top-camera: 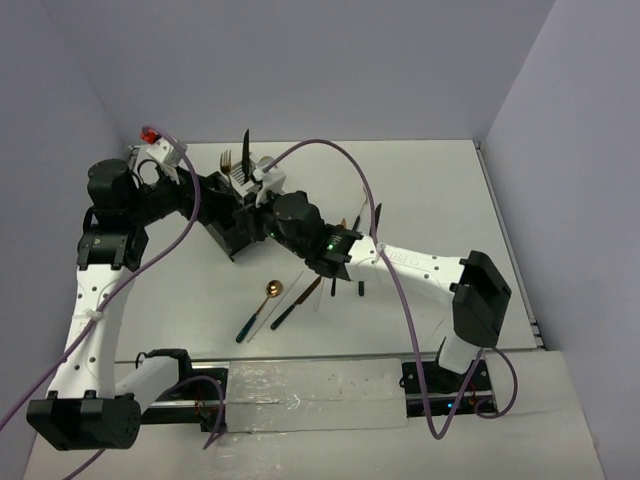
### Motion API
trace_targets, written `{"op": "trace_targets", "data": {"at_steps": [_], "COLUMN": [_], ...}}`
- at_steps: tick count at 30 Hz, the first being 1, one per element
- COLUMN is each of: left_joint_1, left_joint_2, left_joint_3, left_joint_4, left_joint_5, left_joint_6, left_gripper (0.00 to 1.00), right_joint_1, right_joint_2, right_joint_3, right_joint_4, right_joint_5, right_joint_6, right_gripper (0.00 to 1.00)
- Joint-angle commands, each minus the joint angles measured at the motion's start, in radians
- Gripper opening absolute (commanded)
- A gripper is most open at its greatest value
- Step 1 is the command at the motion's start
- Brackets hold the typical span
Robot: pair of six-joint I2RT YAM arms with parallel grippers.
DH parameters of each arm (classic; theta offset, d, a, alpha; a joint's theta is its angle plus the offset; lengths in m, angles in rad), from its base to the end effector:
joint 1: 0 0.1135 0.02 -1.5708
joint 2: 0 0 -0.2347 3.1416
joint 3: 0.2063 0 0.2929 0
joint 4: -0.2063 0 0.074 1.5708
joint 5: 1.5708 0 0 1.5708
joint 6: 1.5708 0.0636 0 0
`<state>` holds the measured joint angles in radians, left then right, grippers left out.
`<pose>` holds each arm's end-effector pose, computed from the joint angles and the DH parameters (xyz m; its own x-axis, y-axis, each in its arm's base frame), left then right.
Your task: Sort the eating utensils into containers
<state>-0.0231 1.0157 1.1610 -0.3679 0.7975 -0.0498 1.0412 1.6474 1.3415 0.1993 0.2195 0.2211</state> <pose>0.2857 -0.0521 0.3877 -0.2560 -0.0289 -0.9663 0.7020 0.6816 -0.2063 0.2467 0.3941 0.3039 -0.2132 0.0595 -0.9752 -0.7033 0.6835 0.1955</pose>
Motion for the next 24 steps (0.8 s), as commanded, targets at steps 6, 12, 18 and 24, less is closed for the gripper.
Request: {"op": "trace_targets", "data": {"at_steps": [6, 12, 18, 24], "left_joint_1": [-0.015, -0.017, -0.020, -0.026], "left_joint_2": [0.006, 0.032, 0.038, 0.061], "left_joint_3": [-0.064, -0.078, -0.109, -0.119], "left_joint_4": [0.196, 0.227, 0.285, 0.267], "left_joint_5": [-0.167, -0.179, -0.121, -0.152], "left_joint_6": [-0.104, -0.131, -0.173, -0.182], "left_gripper": [0.70, 0.50, 0.48, 0.00], "right_joint_1": [0.033, 0.034, 0.036, 0.036], "right_joint_2": [0.052, 0.052, 0.080, 0.081], "right_joint_3": [0.094, 0.100, 0.120, 0.111], "right_joint_4": [0.071, 0.061, 0.037, 0.040], "right_joint_5": [-0.055, -0.065, -0.069, -0.046], "right_joint_6": [0.009, -0.002, -0.009, -0.020], "right_gripper": [0.00, 0.00, 0.00, 0.00]}}
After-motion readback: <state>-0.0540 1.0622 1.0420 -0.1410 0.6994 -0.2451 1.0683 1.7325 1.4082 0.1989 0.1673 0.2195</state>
